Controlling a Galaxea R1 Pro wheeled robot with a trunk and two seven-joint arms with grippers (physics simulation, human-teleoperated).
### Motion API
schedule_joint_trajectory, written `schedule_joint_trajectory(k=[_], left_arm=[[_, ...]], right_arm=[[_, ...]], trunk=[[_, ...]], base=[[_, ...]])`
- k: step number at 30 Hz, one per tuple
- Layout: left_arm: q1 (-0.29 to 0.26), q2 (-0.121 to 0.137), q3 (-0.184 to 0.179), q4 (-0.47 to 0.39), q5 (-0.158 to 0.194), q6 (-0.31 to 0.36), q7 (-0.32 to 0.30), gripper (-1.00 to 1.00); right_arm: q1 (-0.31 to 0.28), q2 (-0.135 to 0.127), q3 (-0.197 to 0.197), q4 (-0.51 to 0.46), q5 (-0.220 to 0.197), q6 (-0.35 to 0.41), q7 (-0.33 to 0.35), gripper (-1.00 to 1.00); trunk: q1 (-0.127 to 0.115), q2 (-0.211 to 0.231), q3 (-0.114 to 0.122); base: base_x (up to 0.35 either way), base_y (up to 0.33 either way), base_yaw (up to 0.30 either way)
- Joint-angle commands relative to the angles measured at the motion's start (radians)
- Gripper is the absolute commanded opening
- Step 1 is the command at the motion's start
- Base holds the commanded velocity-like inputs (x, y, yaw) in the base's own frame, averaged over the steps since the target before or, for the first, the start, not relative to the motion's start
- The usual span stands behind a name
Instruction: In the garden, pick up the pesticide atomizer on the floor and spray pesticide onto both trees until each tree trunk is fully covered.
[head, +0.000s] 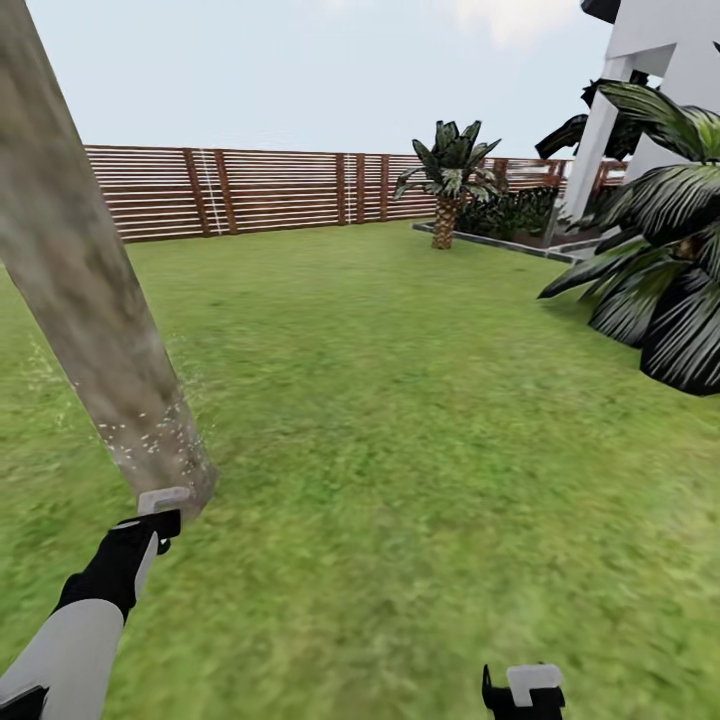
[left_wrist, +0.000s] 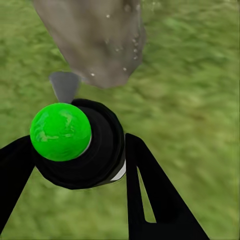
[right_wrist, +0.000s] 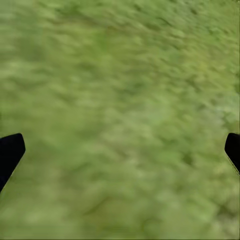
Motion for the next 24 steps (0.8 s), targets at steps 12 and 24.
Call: schedule_joint_trajectory(k=[12, 24], left_arm=[[-0.015, -0.023, -0.005, -0.024, 0.0, 0.005, -0.011, -1.0], [-0.212, 0.065, -0.067, -0.073, 0.0, 0.099, -0.102, -1.0]], right_arm=[[0.0, 0.0, 0.0, 0.0, 0.0, 0.0, 0.0, 1.0], [0.0, -0.004, -0.001, -0.002, 0.0, 0.0, -0.001, 1.0]], trunk=[[0.0, 0.0, 0.0], [0.0, 0.0, 0.0]], base=[[0.066, -0.15, 0.276], [0.0, 0.0, 0.099]])
